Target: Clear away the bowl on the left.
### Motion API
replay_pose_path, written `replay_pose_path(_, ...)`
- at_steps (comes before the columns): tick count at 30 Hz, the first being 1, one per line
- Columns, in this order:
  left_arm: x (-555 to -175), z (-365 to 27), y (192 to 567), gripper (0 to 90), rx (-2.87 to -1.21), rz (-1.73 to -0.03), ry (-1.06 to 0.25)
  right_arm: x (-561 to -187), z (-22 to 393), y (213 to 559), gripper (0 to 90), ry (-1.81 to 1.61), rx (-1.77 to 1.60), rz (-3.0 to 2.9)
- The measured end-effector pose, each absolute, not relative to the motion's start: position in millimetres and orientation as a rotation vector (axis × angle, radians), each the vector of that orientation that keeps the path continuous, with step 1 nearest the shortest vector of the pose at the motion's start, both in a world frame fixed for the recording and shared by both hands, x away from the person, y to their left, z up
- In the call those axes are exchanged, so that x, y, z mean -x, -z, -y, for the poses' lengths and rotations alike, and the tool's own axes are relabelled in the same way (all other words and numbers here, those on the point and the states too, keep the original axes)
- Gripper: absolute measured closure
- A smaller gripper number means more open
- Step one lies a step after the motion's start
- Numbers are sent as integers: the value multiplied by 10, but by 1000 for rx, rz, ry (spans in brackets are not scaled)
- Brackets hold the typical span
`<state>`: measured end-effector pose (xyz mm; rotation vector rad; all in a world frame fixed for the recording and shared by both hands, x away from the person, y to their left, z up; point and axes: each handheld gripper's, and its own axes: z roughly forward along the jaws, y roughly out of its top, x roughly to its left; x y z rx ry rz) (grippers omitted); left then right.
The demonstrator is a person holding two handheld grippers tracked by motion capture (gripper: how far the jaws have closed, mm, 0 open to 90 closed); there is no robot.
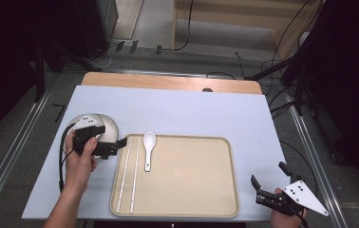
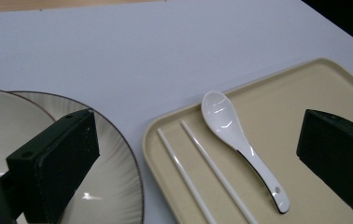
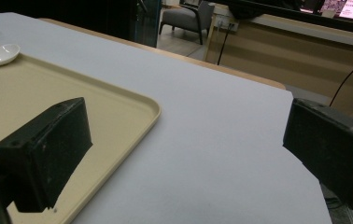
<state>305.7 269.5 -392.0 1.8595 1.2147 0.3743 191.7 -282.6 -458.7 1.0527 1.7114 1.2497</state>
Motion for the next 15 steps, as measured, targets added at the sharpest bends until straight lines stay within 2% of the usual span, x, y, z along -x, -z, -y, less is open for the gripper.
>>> replay_pose_path(15, -3069, -3049, 3868, 0, -1810, -1297, -435, -1915, 2847, 4591, 14, -1248, -1060, -1712)
